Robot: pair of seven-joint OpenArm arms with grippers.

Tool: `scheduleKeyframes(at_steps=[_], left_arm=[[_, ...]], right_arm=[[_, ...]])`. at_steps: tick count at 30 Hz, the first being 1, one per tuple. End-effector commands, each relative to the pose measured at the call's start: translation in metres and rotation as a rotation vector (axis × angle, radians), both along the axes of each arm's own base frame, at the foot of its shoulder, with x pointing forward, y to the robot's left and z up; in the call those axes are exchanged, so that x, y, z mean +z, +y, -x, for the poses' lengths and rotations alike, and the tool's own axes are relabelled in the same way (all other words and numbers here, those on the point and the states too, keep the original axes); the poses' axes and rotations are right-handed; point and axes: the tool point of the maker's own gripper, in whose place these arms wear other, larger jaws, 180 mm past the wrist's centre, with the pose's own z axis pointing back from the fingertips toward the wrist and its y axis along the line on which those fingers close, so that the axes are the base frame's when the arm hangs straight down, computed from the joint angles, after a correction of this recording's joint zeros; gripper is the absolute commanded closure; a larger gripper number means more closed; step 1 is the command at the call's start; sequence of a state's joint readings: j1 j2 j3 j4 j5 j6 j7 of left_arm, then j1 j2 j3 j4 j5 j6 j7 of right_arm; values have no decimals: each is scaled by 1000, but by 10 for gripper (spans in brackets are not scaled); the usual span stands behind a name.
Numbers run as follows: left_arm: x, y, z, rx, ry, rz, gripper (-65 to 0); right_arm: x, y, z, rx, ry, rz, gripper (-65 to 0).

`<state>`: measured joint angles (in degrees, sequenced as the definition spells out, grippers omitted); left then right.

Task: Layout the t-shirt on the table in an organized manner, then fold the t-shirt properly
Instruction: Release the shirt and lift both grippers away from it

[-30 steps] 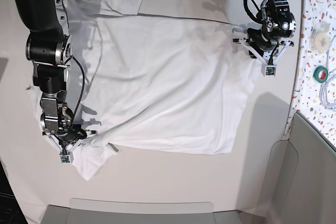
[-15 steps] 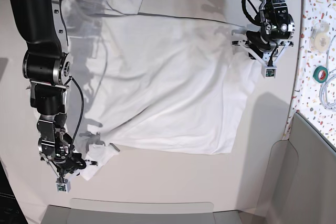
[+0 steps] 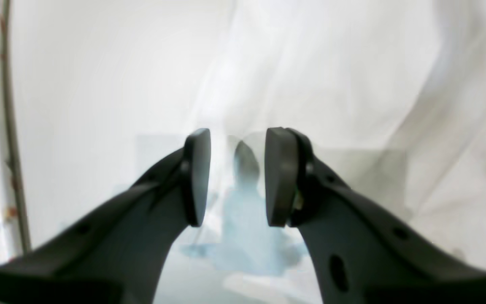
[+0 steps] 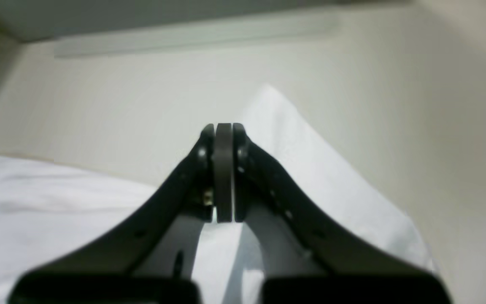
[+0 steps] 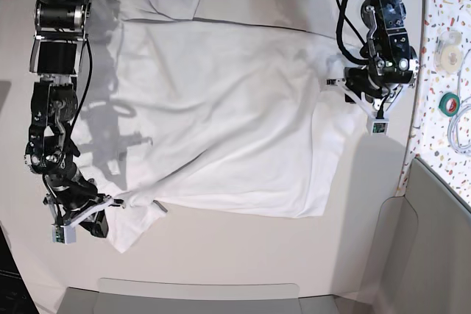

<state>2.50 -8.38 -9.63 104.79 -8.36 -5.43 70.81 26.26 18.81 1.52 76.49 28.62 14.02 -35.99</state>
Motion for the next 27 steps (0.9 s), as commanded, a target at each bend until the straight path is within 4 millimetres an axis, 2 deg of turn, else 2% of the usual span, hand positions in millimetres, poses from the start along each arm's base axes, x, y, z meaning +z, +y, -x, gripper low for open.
scheduleKeyframes(at_steps=[1,6,9,10,12,14,16,21,27], left_arm=[[18,4,-12,2,-54,-12,-228],[59,2,-25,-19,-170,-50,-269],[72,1,-27,-25,-211,-61,-269],[73,1,-26,-26,-214,-63,-269],[73,1,-26,-25,-213,-63,-269],[67,5,-18,-13,-195,-64,-270],[66,11,-11,7,-195,-67,-270],[71,23,-7,49,-214,-55,-271],[79,43,4,111,-257,40,-271]], right_arm=[[8,-12,4,-20,-2,29,0],[-11,-43,48,-103,101,4,0],[-17,-62,69,-158,137,-14,0],[-19,-66,76,-171,142,-34,0],[-20,-74,91,-195,125,-154,-41],[-23,-89,109,-227,117,-291,-78],[-25,-95,121,-231,130,-371,-95],[-38,-114,157,-295,168,-379,-94],[-40,-109,193,-318,179,-328,-93]])
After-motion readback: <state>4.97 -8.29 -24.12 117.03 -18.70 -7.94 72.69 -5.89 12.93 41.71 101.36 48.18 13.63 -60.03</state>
